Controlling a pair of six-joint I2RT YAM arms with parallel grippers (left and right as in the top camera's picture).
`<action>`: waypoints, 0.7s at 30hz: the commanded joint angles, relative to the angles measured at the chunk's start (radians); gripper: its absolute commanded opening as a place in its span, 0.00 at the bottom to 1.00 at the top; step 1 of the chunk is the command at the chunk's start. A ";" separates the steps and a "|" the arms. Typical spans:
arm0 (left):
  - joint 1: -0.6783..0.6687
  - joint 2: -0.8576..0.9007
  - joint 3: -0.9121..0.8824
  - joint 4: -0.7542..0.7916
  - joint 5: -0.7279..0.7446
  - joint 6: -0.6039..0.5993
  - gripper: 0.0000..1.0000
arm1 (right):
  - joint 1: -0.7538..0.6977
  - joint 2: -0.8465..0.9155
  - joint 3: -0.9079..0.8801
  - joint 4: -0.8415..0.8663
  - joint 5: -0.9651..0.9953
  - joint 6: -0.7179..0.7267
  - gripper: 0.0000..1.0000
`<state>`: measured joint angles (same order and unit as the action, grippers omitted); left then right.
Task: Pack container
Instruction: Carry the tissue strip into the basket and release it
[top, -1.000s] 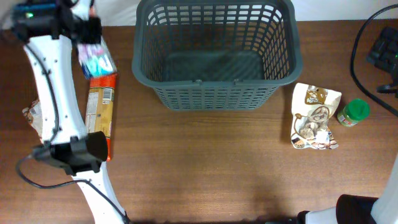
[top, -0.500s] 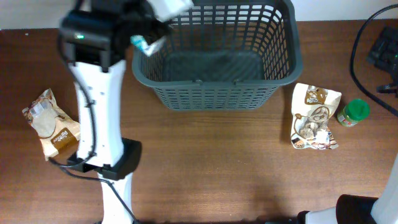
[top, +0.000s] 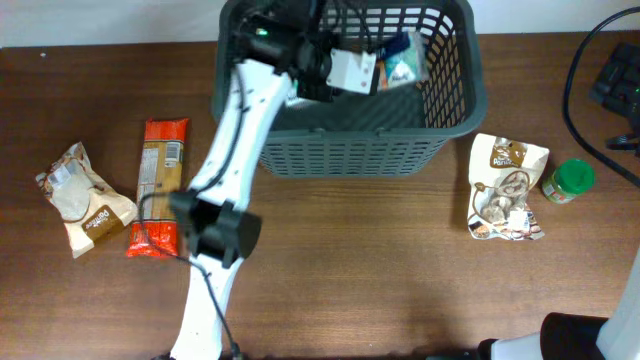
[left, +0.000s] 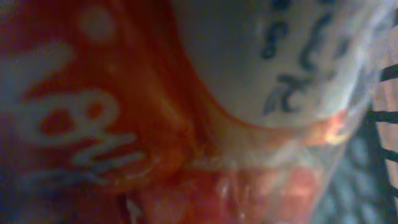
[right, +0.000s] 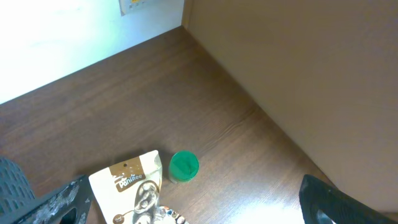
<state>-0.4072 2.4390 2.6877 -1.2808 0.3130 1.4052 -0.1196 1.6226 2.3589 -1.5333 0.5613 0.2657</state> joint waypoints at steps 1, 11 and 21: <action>0.007 0.061 -0.018 0.063 -0.023 0.048 0.02 | 0.006 0.000 0.001 0.002 0.026 0.013 0.99; 0.027 0.137 -0.018 0.175 -0.021 0.048 0.02 | 0.006 0.000 0.001 0.002 0.026 0.013 0.99; 0.064 0.128 -0.018 0.188 -0.021 -0.096 0.99 | 0.006 0.000 0.001 0.002 0.026 0.013 0.99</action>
<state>-0.3584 2.5774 2.6534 -1.0985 0.2771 1.4147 -0.1196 1.6226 2.3589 -1.5337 0.5613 0.2661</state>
